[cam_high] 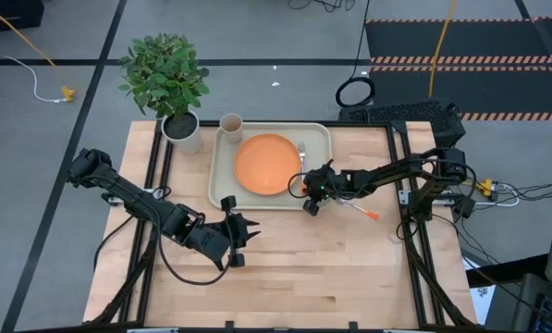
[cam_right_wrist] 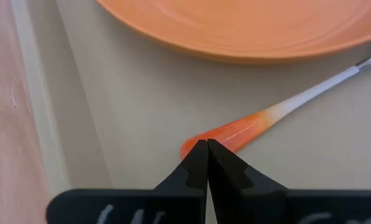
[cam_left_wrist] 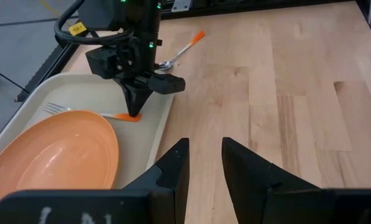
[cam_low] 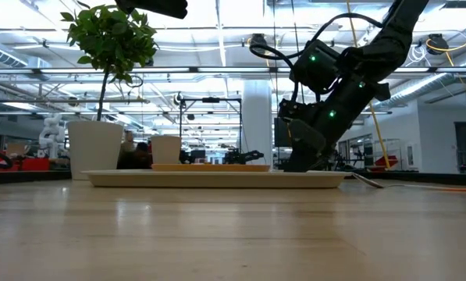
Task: Pick and place plate/cup/fork/spoon on tray
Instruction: Put the orange fork on the right side of the brown tray, then put the orange spoon beside the orange fork on the brown tray
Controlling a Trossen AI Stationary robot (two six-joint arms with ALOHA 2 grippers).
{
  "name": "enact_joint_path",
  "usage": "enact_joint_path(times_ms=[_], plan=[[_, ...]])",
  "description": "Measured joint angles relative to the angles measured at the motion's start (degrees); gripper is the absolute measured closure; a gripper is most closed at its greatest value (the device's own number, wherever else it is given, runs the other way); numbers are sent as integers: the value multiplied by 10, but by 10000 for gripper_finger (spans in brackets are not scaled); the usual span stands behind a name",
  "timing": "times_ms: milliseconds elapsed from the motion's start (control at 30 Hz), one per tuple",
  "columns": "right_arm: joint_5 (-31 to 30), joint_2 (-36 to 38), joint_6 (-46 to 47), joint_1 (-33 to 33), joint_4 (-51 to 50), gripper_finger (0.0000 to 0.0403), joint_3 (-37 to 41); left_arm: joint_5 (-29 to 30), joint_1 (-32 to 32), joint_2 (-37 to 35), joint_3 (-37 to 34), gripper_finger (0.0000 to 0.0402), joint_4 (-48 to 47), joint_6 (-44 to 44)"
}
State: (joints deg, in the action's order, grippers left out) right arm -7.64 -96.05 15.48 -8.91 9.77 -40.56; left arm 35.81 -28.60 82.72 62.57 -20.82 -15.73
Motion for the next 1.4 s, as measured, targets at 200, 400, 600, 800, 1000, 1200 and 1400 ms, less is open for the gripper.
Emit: enact_joint_path(times_ms=[200, 400, 600, 800, 1000, 1200, 1400], plan=[[1, -1, -3, 0, 17, 403, 1, 0, 0, 0, 0, 304, -1, 0], [2, -2, -6, 0, 21, 403, 1, 0, 0, 0, 0, 304, -1, 1], [2, 18, -12, 0, -2, 403, 1, 0, 0, 0, 0, 304, -4, 0], [2, 105, -5, 4, -80, 403, 1, -13, 0, 0, 0, 304, -5, 0], [-8, 200, 32, 33, -185, 403, 1, -14, 0, 0, 0, 304, -4, -7], [-56, 279, 115, 88, -362, 393, 1, -14, -8, 5, 0, 304, 6, -11], [-59, 319, 186, 142, -494, 354, 1, -17, -12, 6, 0, 304, 10, -11]])
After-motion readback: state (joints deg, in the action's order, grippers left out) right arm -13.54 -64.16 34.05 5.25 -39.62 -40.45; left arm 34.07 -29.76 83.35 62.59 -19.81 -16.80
